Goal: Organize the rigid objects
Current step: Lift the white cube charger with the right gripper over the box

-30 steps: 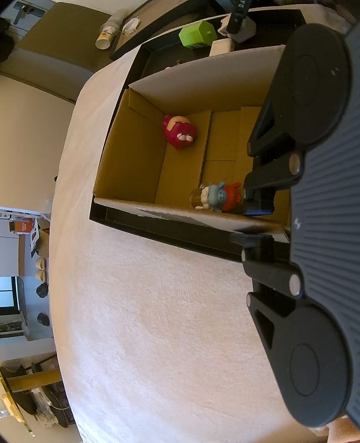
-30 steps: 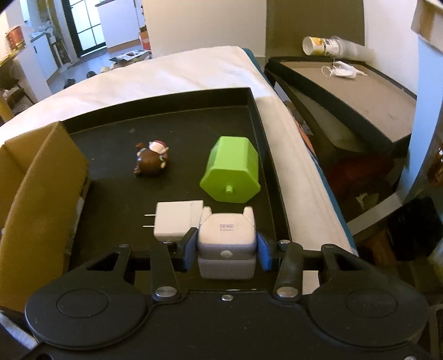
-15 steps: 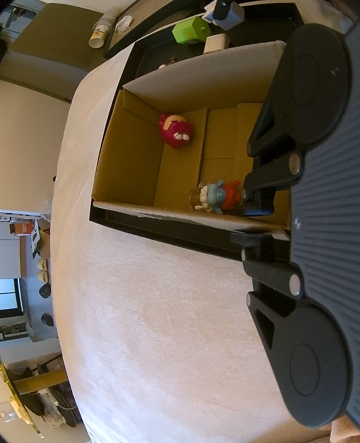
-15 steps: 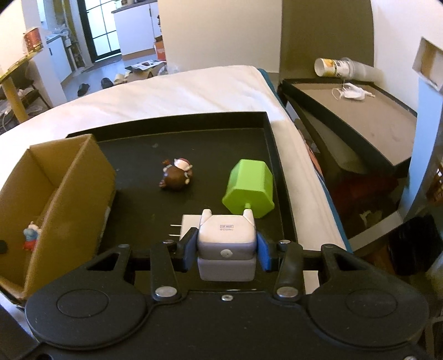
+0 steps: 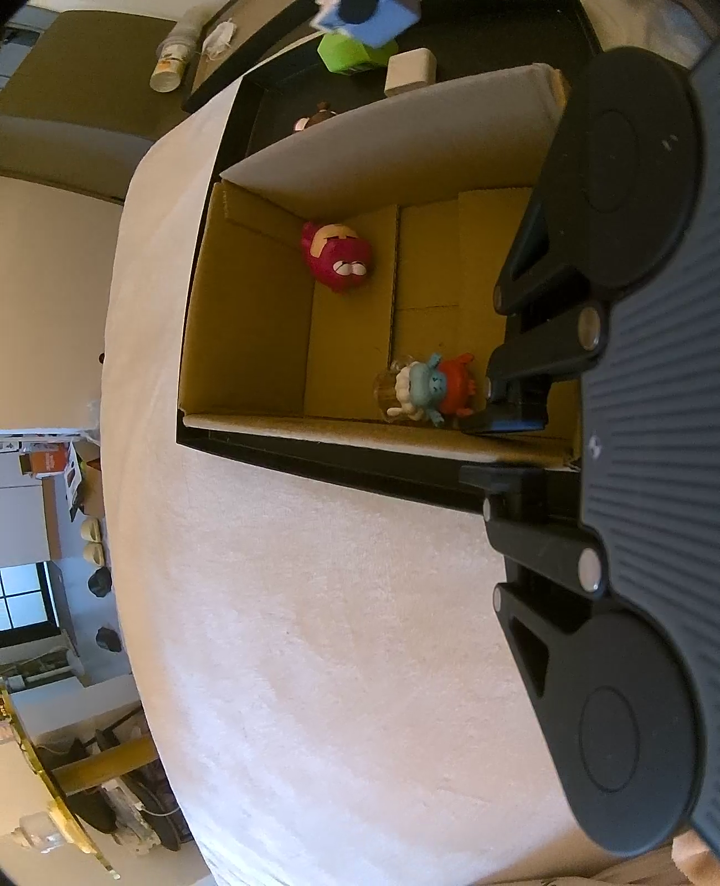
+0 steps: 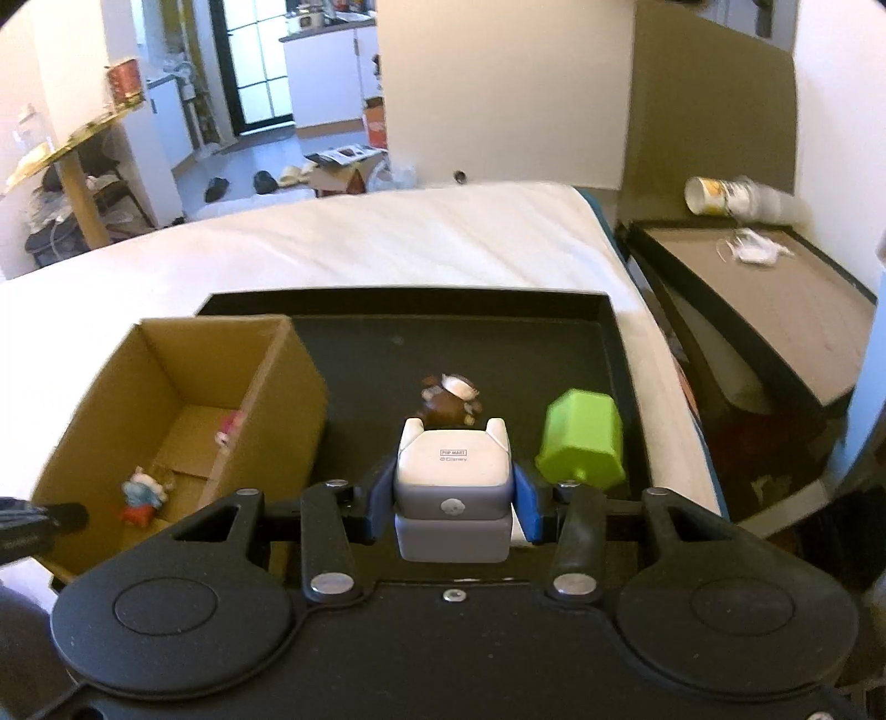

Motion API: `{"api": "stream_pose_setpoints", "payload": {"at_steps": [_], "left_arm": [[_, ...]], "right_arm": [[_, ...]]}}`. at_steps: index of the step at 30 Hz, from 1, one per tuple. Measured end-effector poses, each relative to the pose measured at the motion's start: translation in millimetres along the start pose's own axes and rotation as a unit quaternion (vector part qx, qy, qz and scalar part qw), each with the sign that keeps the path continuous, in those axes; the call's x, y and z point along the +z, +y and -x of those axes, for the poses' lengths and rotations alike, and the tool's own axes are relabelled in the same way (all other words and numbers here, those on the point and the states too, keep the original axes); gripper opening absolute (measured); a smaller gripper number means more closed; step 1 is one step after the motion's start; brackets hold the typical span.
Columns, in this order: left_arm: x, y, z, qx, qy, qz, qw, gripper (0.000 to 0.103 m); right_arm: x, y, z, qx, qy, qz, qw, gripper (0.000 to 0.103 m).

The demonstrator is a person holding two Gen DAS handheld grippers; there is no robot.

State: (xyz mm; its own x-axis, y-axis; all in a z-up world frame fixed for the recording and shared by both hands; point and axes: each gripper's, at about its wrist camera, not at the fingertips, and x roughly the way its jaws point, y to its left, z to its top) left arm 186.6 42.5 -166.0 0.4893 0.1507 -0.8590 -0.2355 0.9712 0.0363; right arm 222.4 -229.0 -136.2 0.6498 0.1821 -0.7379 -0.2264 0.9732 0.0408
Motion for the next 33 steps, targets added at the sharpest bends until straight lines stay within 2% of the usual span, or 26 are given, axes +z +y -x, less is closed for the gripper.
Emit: {"api": "stream_pose_setpoints", "payload": {"at_steps": [11,22,27,33], "left_arm": [[-1,-2,2,0.004,-0.003,-0.005,1.0000,0.010],[-2,-1,3,0.003,-0.004,-0.001,1.0000,0.010],[-2,1,3,0.002,-0.005,0.001,1.0000,0.010],[-2,4,3,-0.002,-0.006,0.008,1.0000,0.010]], "right_arm": [[18,53,8,0.045,-0.022,0.052,0.997,0.043],[27,96,6,0.076,-0.017,0.104,0.992,0.043],[31,118,3,0.092,0.006,0.159,0.983,0.044],[34,147,-4,0.100,0.040,0.252,0.962,0.044]]}}
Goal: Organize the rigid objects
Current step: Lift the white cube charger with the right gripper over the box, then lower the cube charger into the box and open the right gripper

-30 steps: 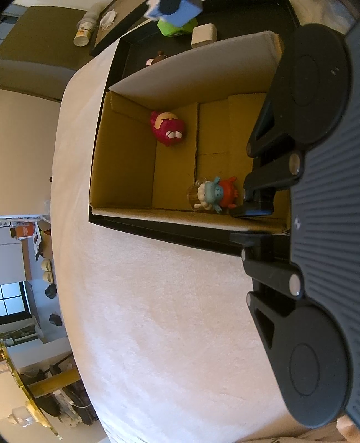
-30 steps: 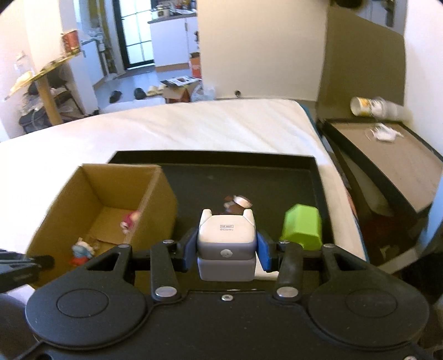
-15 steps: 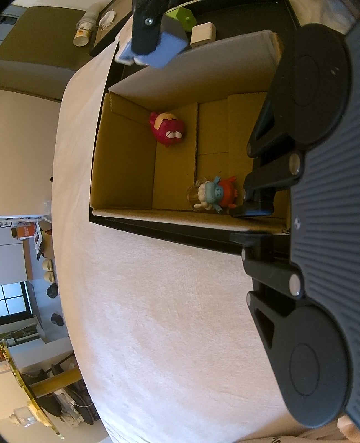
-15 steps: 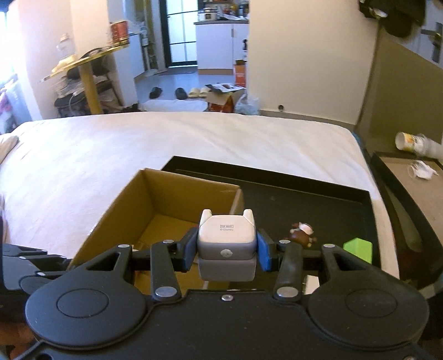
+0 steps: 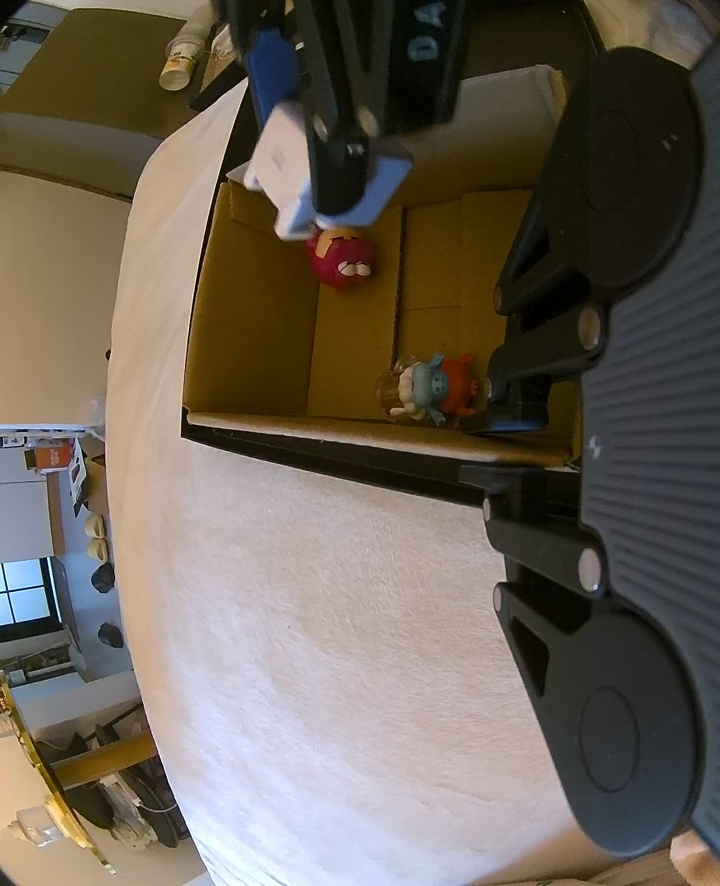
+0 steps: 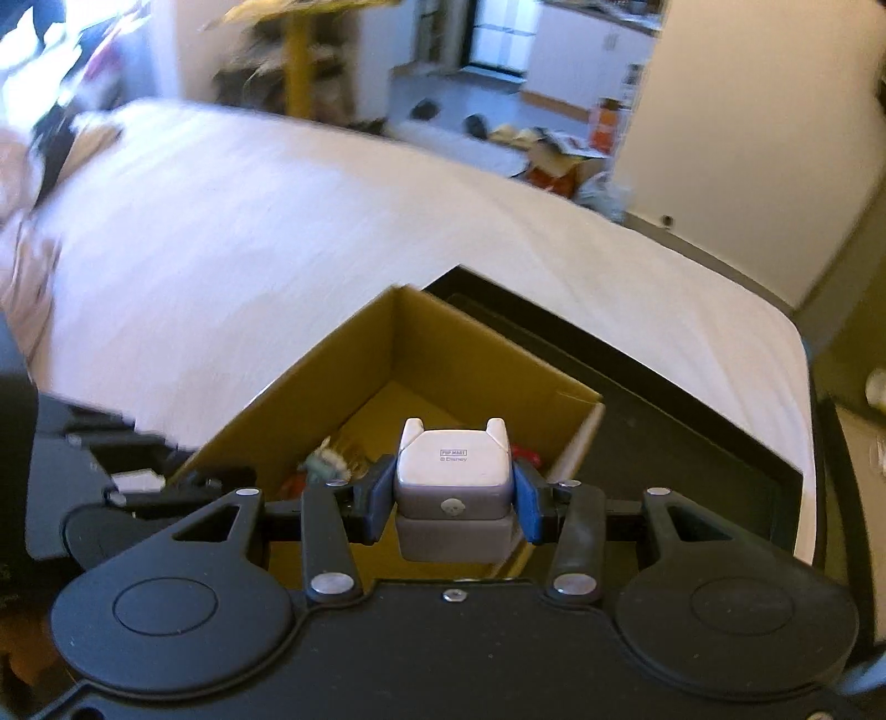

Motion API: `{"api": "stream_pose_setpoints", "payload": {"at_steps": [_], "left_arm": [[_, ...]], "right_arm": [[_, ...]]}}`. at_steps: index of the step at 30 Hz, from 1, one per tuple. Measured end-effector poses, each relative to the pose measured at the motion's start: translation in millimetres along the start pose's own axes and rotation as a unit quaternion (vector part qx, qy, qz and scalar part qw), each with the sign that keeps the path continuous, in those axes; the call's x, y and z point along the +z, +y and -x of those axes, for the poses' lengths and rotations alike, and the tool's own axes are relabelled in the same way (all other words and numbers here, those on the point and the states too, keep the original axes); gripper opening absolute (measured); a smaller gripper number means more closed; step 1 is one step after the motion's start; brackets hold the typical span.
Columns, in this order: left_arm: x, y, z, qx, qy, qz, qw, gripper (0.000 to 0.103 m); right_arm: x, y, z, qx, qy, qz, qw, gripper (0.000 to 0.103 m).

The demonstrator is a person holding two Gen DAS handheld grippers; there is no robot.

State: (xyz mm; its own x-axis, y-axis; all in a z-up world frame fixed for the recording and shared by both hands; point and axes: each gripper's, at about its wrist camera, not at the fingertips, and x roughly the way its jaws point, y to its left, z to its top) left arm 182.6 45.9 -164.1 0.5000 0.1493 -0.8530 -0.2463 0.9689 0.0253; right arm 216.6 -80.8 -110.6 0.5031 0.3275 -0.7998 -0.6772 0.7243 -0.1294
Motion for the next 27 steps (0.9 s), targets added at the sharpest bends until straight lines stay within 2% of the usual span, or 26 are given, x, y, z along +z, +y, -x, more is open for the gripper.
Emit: {"api": "stream_pose_setpoints", "payload": {"at_steps": [11,18,24,27], "left_arm": [[0,5,0,-0.008,-0.001,0.007,0.9999,0.010],[-1,6,0,-0.012,-0.003,0.010,0.9999,0.010],[-1,8,0,-0.014,-0.005,0.011,0.9998,0.010],[-1,8,1,-0.018,-0.006,0.010,0.9998,0.010]], "right_arm": [[20,20,-20,0.010,0.050,0.119,0.992,0.044],[24,22,-35,0.008,0.074,0.165,0.983,0.044],[21,21,-46,-0.016,0.094,0.201,0.975,0.044],[17,24,-43,-0.033,0.087,0.226,0.970,0.043]]}}
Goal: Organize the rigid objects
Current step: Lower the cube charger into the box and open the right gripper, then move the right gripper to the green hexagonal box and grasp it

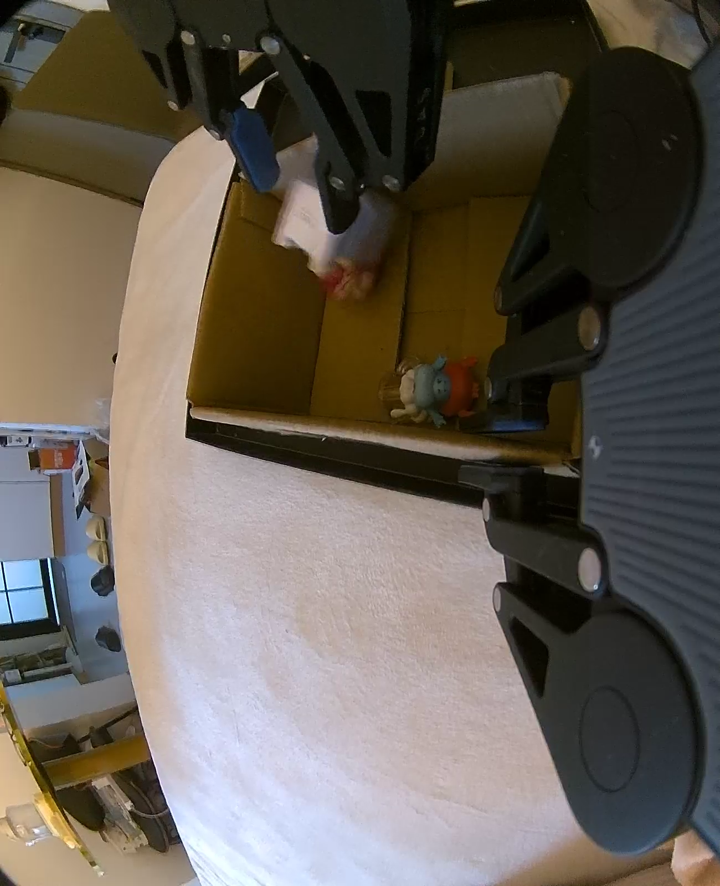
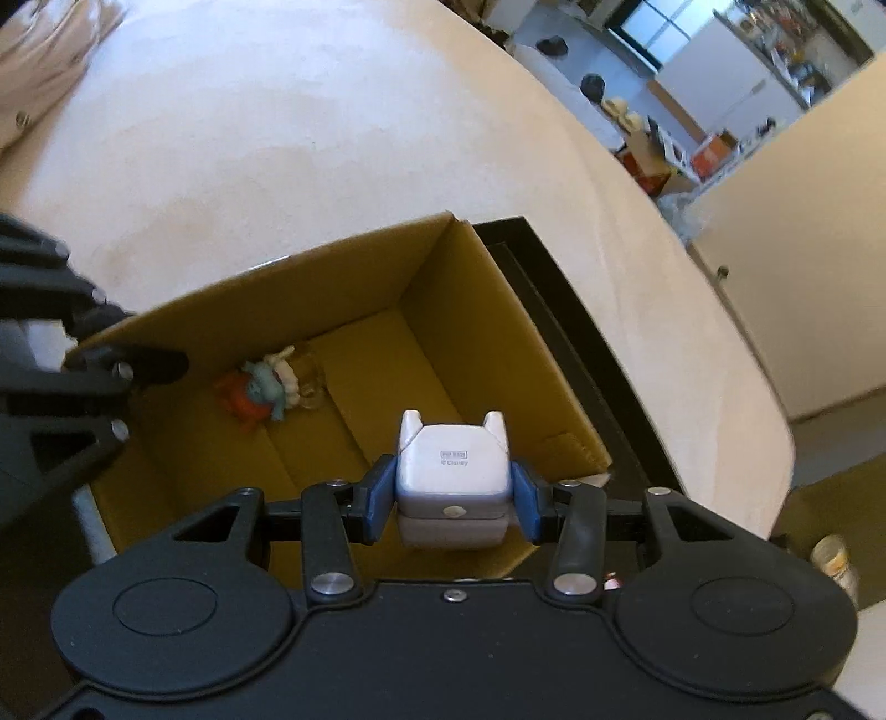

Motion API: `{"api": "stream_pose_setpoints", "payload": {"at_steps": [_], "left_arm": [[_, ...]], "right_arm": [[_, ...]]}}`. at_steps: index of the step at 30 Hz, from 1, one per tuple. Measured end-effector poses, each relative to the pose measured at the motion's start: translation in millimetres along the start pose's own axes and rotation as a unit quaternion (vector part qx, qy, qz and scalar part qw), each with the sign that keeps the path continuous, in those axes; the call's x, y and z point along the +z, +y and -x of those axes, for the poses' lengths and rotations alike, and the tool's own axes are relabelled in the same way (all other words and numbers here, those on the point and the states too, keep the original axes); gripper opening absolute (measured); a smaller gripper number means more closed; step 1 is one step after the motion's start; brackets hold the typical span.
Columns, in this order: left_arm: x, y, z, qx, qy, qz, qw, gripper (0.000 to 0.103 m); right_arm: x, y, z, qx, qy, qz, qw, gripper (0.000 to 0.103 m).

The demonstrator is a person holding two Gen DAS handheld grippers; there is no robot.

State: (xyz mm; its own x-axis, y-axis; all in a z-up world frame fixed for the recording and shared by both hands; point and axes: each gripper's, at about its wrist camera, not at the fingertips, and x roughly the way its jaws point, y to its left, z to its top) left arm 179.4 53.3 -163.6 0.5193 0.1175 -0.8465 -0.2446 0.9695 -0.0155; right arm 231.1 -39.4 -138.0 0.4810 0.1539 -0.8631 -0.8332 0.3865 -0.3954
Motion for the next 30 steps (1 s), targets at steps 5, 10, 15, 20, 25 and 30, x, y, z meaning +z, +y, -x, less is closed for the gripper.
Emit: {"api": "stream_pose_setpoints", "payload": {"at_steps": [5,10,15,20,25,30], "left_arm": [[1,-1,0,-0.002,0.003,-0.002,1.0000,0.010],[2,-2,1,0.001,0.002,-0.004,1.0000,0.010],[3,1,0,-0.003,0.005,0.001,1.0000,0.010],[3,0,1,-0.003,0.007,0.003,1.0000,0.010],[3,0,2,-0.003,0.008,0.004,1.0000,0.010],[3,-1,3,0.001,0.009,0.005,0.9999,0.010]], "right_arm": [[-5,0,17,-0.016,-0.017,-0.009,1.000,0.043],[-14,-4,35,-0.017,-0.033,-0.028,0.999,0.043],[-29,-13,50,-0.019,-0.045,-0.047,0.998,0.043],[-47,-26,58,-0.022,-0.048,-0.078,0.996,0.044],[-69,-37,59,-0.029,-0.047,-0.103,0.993,0.046],[-89,-47,60,-0.039,-0.050,-0.136,0.989,0.057]]}}
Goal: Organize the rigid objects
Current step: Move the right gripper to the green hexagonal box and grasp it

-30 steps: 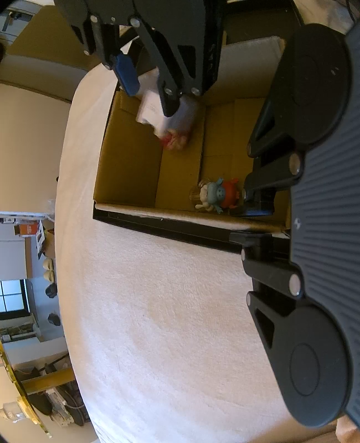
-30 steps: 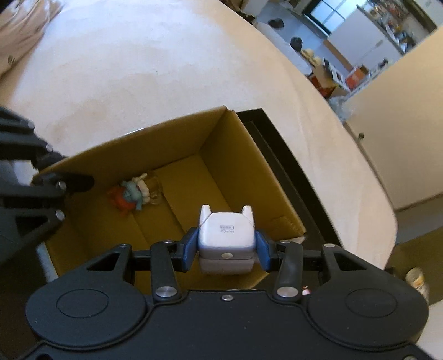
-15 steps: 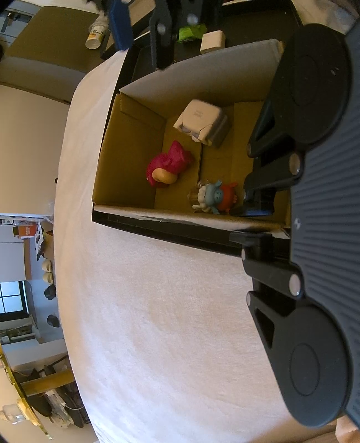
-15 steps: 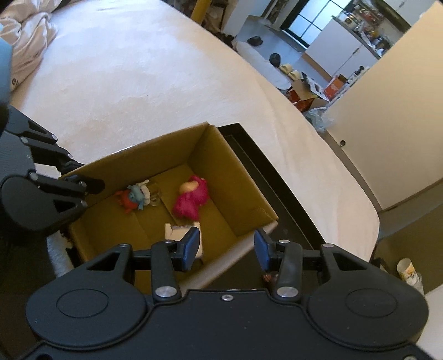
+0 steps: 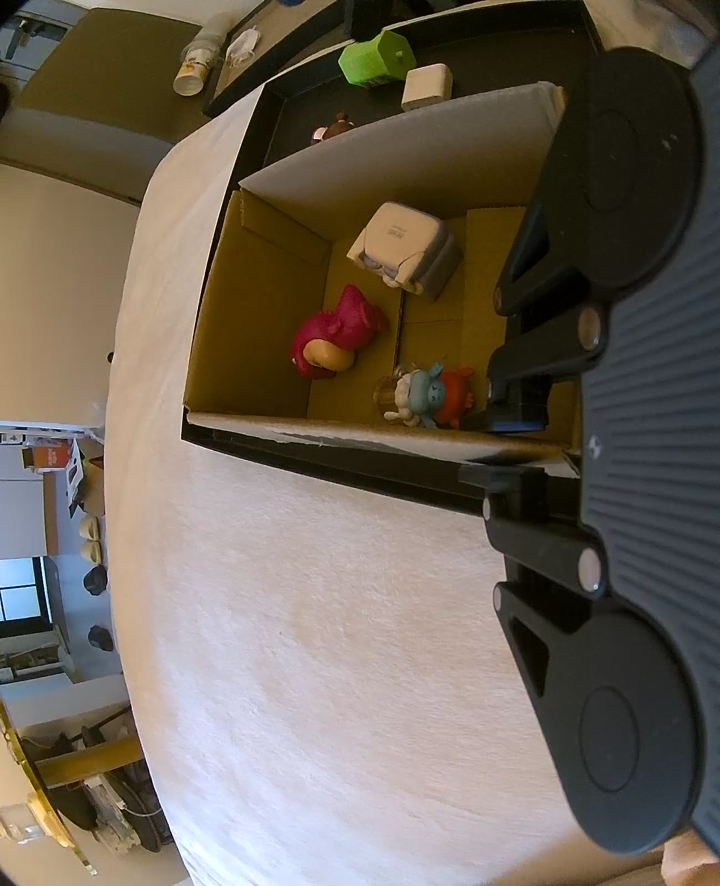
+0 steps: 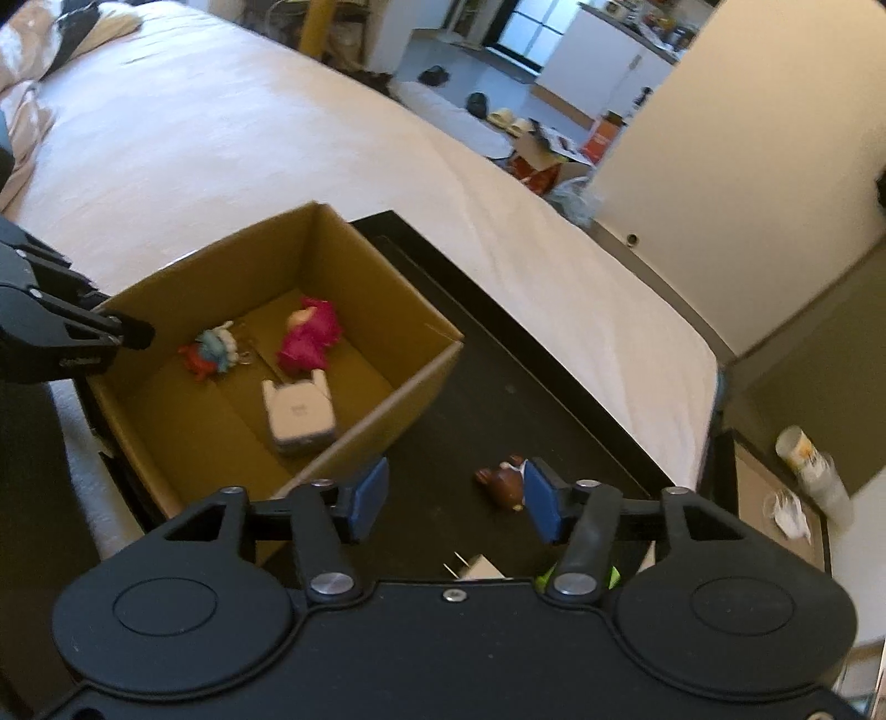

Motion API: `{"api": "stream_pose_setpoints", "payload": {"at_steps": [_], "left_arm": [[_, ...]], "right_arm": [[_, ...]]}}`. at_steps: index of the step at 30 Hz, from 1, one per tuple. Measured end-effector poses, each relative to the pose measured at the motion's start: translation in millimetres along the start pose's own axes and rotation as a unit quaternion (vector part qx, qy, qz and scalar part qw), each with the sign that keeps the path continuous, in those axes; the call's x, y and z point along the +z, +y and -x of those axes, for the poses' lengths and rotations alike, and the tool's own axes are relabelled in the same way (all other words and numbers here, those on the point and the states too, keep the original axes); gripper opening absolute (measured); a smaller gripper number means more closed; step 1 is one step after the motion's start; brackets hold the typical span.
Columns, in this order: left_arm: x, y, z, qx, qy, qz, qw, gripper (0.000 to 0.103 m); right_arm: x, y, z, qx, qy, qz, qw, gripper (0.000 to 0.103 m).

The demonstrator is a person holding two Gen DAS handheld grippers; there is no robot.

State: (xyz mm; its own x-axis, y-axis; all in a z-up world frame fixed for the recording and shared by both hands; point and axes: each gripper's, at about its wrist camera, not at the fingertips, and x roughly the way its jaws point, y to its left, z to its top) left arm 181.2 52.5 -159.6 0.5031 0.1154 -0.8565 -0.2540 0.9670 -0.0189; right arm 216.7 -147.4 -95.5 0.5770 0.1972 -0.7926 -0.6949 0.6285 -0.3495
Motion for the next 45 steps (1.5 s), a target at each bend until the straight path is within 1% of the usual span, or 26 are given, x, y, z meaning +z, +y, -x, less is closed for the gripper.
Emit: {"api": "stream_pose_setpoints", "payload": {"at_steps": [7,13,17,21,23,30,34,38,45], "left_arm": [[-1,0,2,0.000,-0.003,0.000,1.0000,0.010],[-1,-5,5,0.012,-0.008,-0.006,0.9999,0.010],[-1,-9,5,0.025,-0.005,-0.012,0.9996,0.010],[3,-13,5,0.038,0.004,-0.019,0.9991,0.010],[4,-15,4,0.041,0.009,-0.021,0.9989,0.010],[7,-16,4,0.050,0.027,-0.017,0.9982,0.010],[9,-22,3,0.061,0.034,-0.027,0.9972,0.010],[11,-26,1,0.071,0.042,-0.033,0.9960,0.010],[17,-29,-2,0.087,0.059,-0.036,0.9938,0.011]], "right_arm": [[-24,-15,-4,-0.010,-0.002,-0.045,0.999,0.058],[-53,-36,-7,-0.022,-0.001,-0.097,0.995,0.058],[-70,-52,-10,-0.028,0.004,-0.127,0.991,0.058],[-82,-68,-12,-0.025,-0.001,-0.173,0.985,0.058],[-88,-77,-13,-0.024,-0.006,-0.198,0.980,0.058],[-110,-100,-23,-0.014,-0.031,-0.284,0.958,0.058],[-123,-111,-30,-0.020,-0.046,-0.316,0.947,0.058],[-131,-120,-34,-0.015,-0.062,-0.349,0.935,0.058],[-146,-133,-49,0.002,-0.059,-0.403,0.913,0.058]]}}
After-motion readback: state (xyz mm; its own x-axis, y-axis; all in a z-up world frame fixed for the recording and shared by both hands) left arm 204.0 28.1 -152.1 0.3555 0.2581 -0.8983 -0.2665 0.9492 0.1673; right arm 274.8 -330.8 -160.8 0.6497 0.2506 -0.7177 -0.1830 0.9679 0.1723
